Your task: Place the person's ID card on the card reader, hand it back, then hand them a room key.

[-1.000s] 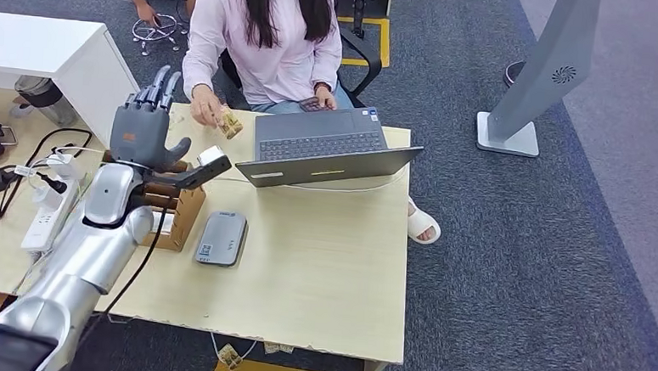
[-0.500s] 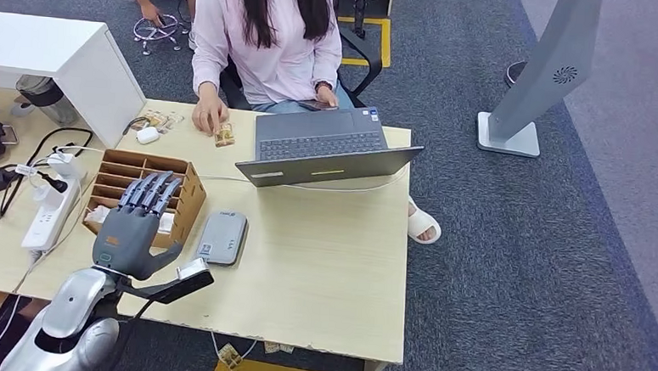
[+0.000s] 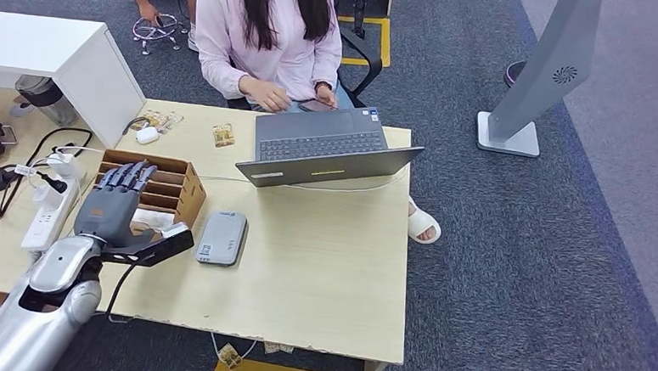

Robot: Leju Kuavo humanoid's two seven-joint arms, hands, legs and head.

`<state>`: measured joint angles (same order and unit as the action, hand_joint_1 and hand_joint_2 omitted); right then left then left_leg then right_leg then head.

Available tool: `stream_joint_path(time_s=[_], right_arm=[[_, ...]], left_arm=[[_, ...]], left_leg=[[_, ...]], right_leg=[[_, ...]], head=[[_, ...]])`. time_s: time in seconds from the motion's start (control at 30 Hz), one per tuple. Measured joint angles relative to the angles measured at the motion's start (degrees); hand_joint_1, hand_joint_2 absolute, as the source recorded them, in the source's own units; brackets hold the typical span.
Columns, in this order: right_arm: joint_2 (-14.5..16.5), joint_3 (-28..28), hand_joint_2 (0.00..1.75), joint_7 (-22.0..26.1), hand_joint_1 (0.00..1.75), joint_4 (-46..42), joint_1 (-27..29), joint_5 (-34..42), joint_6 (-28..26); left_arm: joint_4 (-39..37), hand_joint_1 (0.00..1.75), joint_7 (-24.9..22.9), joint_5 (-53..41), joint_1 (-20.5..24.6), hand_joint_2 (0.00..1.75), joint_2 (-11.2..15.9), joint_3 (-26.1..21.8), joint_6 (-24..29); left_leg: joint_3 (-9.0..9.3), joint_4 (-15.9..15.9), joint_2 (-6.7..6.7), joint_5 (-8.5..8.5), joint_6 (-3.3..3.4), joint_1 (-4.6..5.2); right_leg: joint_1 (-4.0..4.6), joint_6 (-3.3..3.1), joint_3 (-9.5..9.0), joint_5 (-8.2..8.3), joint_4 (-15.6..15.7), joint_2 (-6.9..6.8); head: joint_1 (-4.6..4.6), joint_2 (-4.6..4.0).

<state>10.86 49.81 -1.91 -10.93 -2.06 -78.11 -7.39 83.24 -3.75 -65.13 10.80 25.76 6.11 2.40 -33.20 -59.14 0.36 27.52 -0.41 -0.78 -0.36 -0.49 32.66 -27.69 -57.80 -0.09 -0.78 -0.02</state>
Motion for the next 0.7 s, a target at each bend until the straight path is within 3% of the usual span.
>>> stream_joint_path(time_s=[0.7], right_arm=[[0.0,0.1,0.00,-0.3,0.00,0.0,0.0,-0.4,0.2]], left_arm=[[-2.6,0.00,-0.5,1.4,-0.8,1.75,0.1,0.0,-0.7]], left_leg=[[-0.02,0.0,-0.02,0.01,0.00,0.00]], right_leg=[[0.00,0.00,0.01,-0.02,0.0,0.00]], head=[[-0.01,0.00]])
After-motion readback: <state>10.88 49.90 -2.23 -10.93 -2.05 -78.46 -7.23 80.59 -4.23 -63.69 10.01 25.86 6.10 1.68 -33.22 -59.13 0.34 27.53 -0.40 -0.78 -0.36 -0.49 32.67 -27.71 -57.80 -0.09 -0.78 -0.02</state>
